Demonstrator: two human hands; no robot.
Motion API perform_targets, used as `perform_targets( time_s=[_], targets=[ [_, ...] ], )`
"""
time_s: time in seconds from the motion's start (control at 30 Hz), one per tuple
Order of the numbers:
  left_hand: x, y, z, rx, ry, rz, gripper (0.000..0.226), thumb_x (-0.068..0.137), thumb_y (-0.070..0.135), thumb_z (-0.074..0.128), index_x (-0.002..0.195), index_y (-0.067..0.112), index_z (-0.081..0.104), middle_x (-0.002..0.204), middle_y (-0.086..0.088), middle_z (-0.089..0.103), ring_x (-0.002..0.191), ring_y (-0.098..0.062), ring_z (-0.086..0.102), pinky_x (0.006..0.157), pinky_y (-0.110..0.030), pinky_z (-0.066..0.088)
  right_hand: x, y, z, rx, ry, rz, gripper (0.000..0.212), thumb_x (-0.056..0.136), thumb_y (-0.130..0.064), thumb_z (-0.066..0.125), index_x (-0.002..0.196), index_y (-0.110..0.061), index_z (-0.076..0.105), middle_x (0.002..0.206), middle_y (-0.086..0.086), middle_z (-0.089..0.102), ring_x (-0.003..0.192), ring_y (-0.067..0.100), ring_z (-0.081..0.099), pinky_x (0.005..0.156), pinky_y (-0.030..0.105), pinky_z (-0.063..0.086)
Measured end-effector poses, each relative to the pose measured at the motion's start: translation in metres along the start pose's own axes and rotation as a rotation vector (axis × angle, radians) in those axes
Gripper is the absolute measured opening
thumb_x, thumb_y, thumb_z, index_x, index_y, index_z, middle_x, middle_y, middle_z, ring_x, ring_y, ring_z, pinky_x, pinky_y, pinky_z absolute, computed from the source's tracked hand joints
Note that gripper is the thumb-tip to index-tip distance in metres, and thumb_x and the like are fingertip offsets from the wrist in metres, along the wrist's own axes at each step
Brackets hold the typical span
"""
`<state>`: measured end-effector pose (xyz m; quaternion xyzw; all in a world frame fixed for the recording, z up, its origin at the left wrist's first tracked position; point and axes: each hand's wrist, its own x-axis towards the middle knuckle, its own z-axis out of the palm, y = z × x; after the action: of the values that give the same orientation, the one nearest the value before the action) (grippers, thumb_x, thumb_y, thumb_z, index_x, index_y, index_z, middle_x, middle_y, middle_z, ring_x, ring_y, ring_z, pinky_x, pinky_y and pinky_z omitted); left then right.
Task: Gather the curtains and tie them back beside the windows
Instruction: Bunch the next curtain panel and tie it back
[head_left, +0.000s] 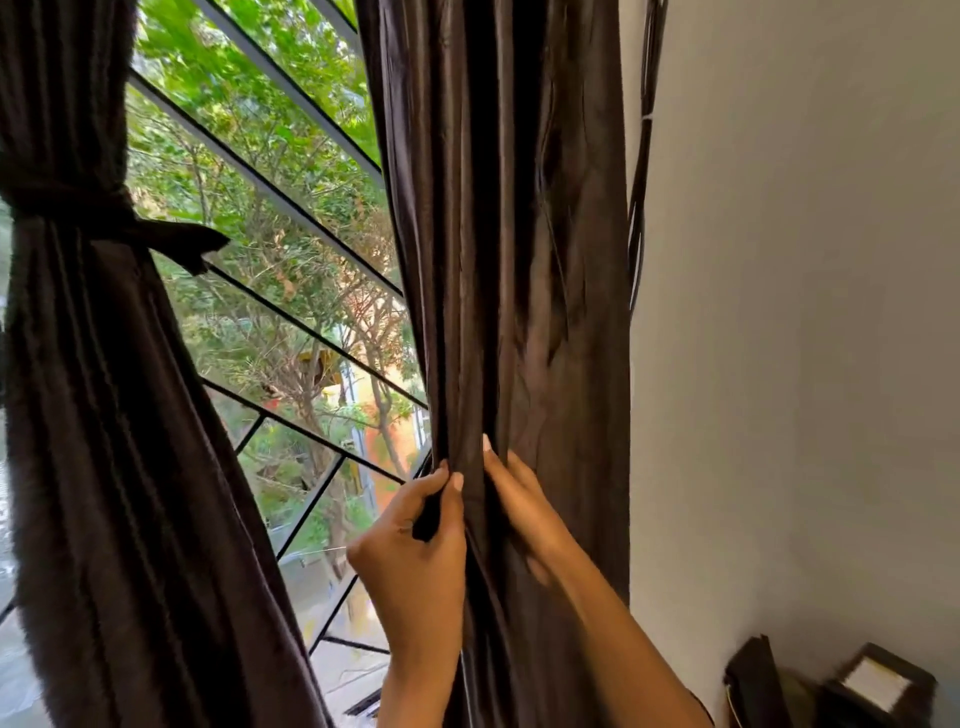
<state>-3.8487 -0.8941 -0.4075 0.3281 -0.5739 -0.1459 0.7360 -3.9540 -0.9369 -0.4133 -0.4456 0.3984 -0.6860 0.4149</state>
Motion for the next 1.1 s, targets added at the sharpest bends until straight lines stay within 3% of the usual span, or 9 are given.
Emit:
perform_targets(
  time_s=[0.13, 0.3, 0.53, 0.67, 0.73, 0.8, 0.87, 1.0, 1.1],
  targets=[
    [0.000, 0.000, -0.002, -0.004, 0.029, 0.003, 0.020, 0.076, 0.005, 0.075, 0.081, 0.024, 0.071, 0.074, 0.018, 0.068, 0.069, 0.015, 0.062, 0.066, -0.001, 0.044, -0.008, -0.001, -0.006, 0.128, 0.063, -0.098, 0.019, 0.087, -0.010, 0.066, 0.104, -0.002, 0.070, 0.100, 0.015, 0.072, 0.096, 0.029, 0.069, 0.084, 0.035, 0.056],
    [0.001, -0.007, -0.001, 0.203, 0.014, 0.131, 0.014, 0.074, 0.000, 0.076, 0.086, 0.006, 0.076, 0.074, -0.003, 0.074, 0.068, -0.001, 0.064, 0.068, 0.003, 0.038, -0.030, 0.009, -0.015, -0.384, 0.689, -0.592, 0.020, 0.082, -0.011, 0.072, 0.102, -0.015, 0.069, 0.094, -0.001, 0.070, 0.089, 0.016, 0.066, 0.081, 0.033, 0.054],
    [-0.006, 0.000, 0.010, 0.209, -0.015, 0.207, 0.020, 0.075, 0.008, 0.064, 0.090, 0.012, 0.076, 0.070, 0.003, 0.073, 0.067, -0.005, 0.061, 0.051, -0.011, 0.040, -0.058, 0.021, 0.007, -0.865, 0.293, -0.715, 0.043, 0.090, -0.032, 0.046, 0.133, -0.036, 0.051, 0.116, -0.011, 0.068, 0.097, 0.007, 0.065, 0.078, 0.016, 0.050],
    [-0.003, -0.006, 0.005, 0.197, 0.031, 0.166, 0.018, 0.076, 0.007, 0.066, 0.090, 0.013, 0.076, 0.073, 0.005, 0.073, 0.059, -0.003, 0.063, 0.053, -0.016, 0.046, -0.063, 0.009, -0.004, -0.672, 0.538, -0.824, 0.074, 0.090, -0.002, 0.055, 0.142, -0.048, 0.029, 0.126, -0.005, 0.060, 0.111, 0.009, 0.059, 0.090, 0.018, 0.046],
    [0.000, -0.010, 0.003, 0.175, 0.055, 0.148, 0.017, 0.075, 0.005, 0.069, 0.089, 0.012, 0.076, 0.080, 0.006, 0.074, 0.073, 0.004, 0.062, 0.063, -0.007, 0.046, -0.066, 0.002, -0.008, -0.818, 0.711, -1.018, 0.063, 0.082, 0.003, 0.055, 0.137, -0.027, 0.044, 0.131, 0.005, 0.051, 0.121, 0.017, 0.049, 0.103, 0.021, 0.035],
    [0.001, -0.010, 0.002, 0.167, 0.052, 0.149, 0.017, 0.074, 0.007, 0.067, 0.088, 0.012, 0.076, 0.079, 0.005, 0.074, 0.076, 0.003, 0.062, 0.063, -0.006, 0.045, -0.062, 0.006, -0.006, -0.996, 0.612, -1.126, 0.053, 0.072, 0.009, 0.056, 0.119, -0.014, 0.063, 0.122, 0.002, 0.052, 0.112, 0.018, 0.051, 0.099, 0.018, 0.033],
    [0.001, -0.008, 0.002, 0.168, 0.039, 0.143, 0.019, 0.073, 0.010, 0.065, 0.088, 0.014, 0.076, 0.076, 0.004, 0.074, 0.070, -0.002, 0.064, 0.058, -0.013, 0.047, -0.052, 0.011, -0.002, -0.942, 0.430, -0.959, 0.050, 0.080, 0.004, 0.059, 0.126, -0.017, 0.060, 0.132, -0.002, 0.047, 0.120, 0.015, 0.048, 0.101, 0.016, 0.035],
    [0.001, -0.005, -0.002, 0.202, 0.009, 0.154, 0.015, 0.074, 0.014, 0.065, 0.086, 0.015, 0.076, 0.068, 0.004, 0.072, 0.056, -0.003, 0.062, 0.052, -0.018, 0.046, -0.037, 0.013, 0.003, -0.642, 0.372, -0.549, 0.082, 0.087, -0.050, 0.055, 0.150, -0.032, 0.005, 0.159, -0.009, -0.002, 0.145, 0.001, -0.001, 0.113, 0.017, 0.009],
    [0.005, -0.006, -0.007, 0.161, 0.010, 0.133, 0.012, 0.076, 0.010, 0.069, 0.085, 0.014, 0.076, 0.070, 0.006, 0.072, 0.064, -0.001, 0.064, 0.052, -0.013, 0.045, -0.020, 0.007, -0.003, -0.389, 0.260, -0.352, 0.097, 0.077, -0.049, 0.061, 0.151, -0.033, 0.000, 0.157, -0.009, 0.008, 0.143, -0.001, 0.008, 0.113, 0.020, 0.016]
  ],
)
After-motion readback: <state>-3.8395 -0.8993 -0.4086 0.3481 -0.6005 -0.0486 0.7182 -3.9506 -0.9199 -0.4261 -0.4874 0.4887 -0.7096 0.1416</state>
